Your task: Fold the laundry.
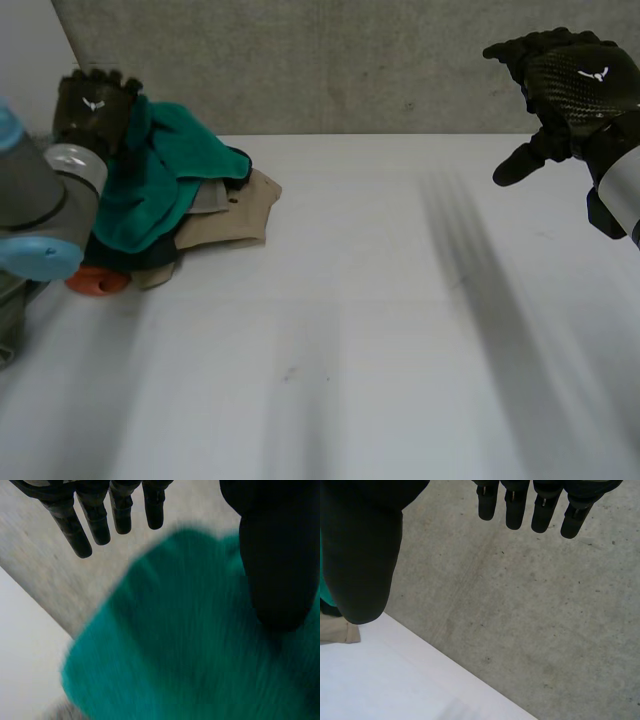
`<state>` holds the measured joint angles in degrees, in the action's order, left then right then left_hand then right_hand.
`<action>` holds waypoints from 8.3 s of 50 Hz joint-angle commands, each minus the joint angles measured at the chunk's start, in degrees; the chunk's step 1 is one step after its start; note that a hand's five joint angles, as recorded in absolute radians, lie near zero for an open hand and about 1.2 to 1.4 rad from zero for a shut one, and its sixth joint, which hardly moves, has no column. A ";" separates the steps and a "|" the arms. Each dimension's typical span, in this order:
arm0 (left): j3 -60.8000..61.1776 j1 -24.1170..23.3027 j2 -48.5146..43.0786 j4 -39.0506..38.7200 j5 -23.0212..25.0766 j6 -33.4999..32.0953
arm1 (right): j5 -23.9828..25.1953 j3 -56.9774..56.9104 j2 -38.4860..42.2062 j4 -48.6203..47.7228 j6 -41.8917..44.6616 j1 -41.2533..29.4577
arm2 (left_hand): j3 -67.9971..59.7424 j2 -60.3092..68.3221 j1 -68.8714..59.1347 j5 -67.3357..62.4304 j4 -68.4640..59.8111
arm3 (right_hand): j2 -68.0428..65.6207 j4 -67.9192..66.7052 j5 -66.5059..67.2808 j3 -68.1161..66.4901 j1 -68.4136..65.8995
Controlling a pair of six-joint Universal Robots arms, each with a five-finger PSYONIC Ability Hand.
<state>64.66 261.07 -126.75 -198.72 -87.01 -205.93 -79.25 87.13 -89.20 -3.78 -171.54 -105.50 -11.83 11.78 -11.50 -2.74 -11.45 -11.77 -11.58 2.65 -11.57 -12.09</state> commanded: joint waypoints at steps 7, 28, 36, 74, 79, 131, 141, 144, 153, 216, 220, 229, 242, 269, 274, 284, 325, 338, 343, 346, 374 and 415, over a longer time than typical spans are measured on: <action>-9.46 -0.90 -8.97 -0.27 0.26 -4.31 | 0.06 -0.03 1.49 0.09 0.50 0.12 | -68.17 68.22 -68.50 -67.26 -68.55 | 1.77 1.58 -2.65 1.57 2.09; 4.51 -20.86 17.86 -2.73 6.59 28.74 | 0.06 -1.52 1.31 0.09 0.41 0.30 | -68.17 68.22 -68.50 -67.26 -68.55 | 1.77 1.58 -2.65 1.57 2.09; 4.60 -24.02 3.37 -1.59 6.15 27.78 | 0.15 -1.70 1.75 0.53 0.50 0.30 | -68.17 68.22 -68.50 -67.26 -68.55 | 1.77 1.58 -2.65 1.57 2.09; 22.19 -23.94 9.42 8.00 -4.40 17.67 | 0.06 -5.12 29.96 5.81 -0.03 -8.93 | -1.41 1.47 -1.74 -0.50 -1.79 | -0.15 -0.35 -0.72 -0.35 0.16; 14.30 -19.64 4.61 1.15 -4.31 16.88 | -0.64 -4.07 31.54 -1.39 2.60 -9.72 | -1.07 1.13 -1.40 -0.16 -1.45 | -1.50 -1.70 0.63 -1.71 -1.19; -10.53 -2.14 -17.93 -2.55 -7.47 -19.87 | -4.42 -4.68 33.04 -3.16 9.03 -9.72 | -27.02 27.08 -27.35 -26.12 -27.40 | -1.51 -1.70 0.63 -1.71 -1.19; 5.11 -7.76 -0.70 0.34 -7.65 -14.77 | -4.42 -4.42 30.40 -1.23 9.03 -9.63 | -15.71 15.76 -16.04 -14.80 -16.09 | -2.35 -2.54 1.47 -2.55 -2.03; 10.55 -10.74 3.51 3.15 -7.65 -12.58 | -4.42 -4.51 30.40 -0.18 9.11 -9.72 | -14.20 14.26 -14.53 -13.29 -14.58 | -3.85 -4.04 2.98 -4.05 -3.53; 15.68 -23.58 4.50 7.20 -7.21 5.61 | -3.63 -4.77 30.67 0.09 9.38 -10.51 | -11.84 11.89 -12.17 -10.93 -12.22 | -9.24 -9.43 8.37 -9.44 -8.93; -10.75 -16.83 -10.24 21.37 1.14 11.60 | 2.54 -19.18 29.51 10.75 14.48 1.45 | -68.17 68.22 -68.50 -67.26 -68.55 | -68.23 -68.42 67.35 -68.43 -67.91; -16.82 -15.50 -15.62 15.40 0.62 11.08 | -2.64 -19.89 33.03 5.03 14.48 0.04 | -28.06 28.11 -28.39 -27.15 -28.44 | -68.23 -68.42 67.35 -68.43 -67.91; -8.34 -17.78 -8.18 10.72 -4.92 5.63 | -6.53 -19.10 34.45 1.85 14.56 -4.89 | -1.41 1.46 -1.74 -0.50 -1.79 | -68.23 -68.42 67.35 -68.43 -67.91; 13.92 -23.32 3.19 5.27 -5.01 -0.43 | -6.18 -13.56 27.25 2.81 15.35 -4.89 | -10.28 10.33 -10.61 -9.37 -10.66 | -68.23 -68.42 67.35 -68.43 -67.91; 25.97 -33.69 9.36 -6.17 -4.66 -10.70 | -5.39 -11.19 26.89 4.75 17.82 -4.45 | -15.55 15.61 -15.88 -14.64 -15.93 | -68.23 -68.42 67.35 -68.43 -67.91; 23.24 -34.04 3.01 -3.70 -4.66 -18.00 | -5.30 -10.75 26.89 4.84 17.82 -4.36 | -13.19 13.24 -13.52 -12.28 -13.57 | -68.23 -68.42 67.35 -68.43 -67.91; 14.55 -32.38 -5.86 -3.52 -4.92 -24.43 | -5.21 -10.31 26.98 4.75 17.82 -4.27 | -15.51 15.57 -15.84 -14.61 -15.89 | -68.23 -68.42 67.35 -68.43 -67.91; 11.38 -14.44 9.70 20.12 -2.03 15.03 | -3.10 -24.72 21.17 27.35 37.95 6.45 | -68.17 68.22 -68.50 -67.26 -68.55 | -68.23 -68.42 67.35 -68.43 -67.91; -1.82 -14.35 -7.28 18.98 -1.76 14.51 | -6.00 -21.91 32.60 11.69 28.98 3.64 | -21.04 21.10 -21.37 -20.13 -21.42 | -68.23 -68.42 67.35 -68.43 -67.91; 1.08 -15.23 -6.06 18.54 -1.58 14.07 | -7.85 -20.77 33.39 10.99 29.07 1.44 | -12.17 12.23 -12.50 -11.27 -12.55 | -68.23 -68.42 67.35 -68.43 -67.91; 5.56 -17.08 0.17 17.32 -1.50 13.63 | -7.85 -19.45 32.95 10.81 28.80 1.26 | -12.51 12.57 -12.84 -11.60 -12.89 | -68.23 -68.42 67.35 -68.43 -67.91; 21.92 -22.09 0.72 0.96 6.77 -30.93 | -6.62 -12.33 29.88 10.64 28.45 1.70 | -18.56 18.62 -18.89 -17.65 -18.94 | -68.23 -68.42 67.35 -68.43 -67.91; 12.51 -12.26 28.23 18.60 -1.41 11.84 | -6.62 -24.20 12.03 27.77 47.96 13.74 | -68.17 68.22 -68.50 -67.26 -68.55 | -68.23 -68.42 67.35 -68.43 -67.91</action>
<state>77.65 243.88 -100.48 -187.29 -88.54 -203.49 -85.71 63.31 -76.27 23.38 -128.26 -95.75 -68.03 68.22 -62.00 -55.62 -68.57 -67.27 -68.58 58.10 -68.02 -64.16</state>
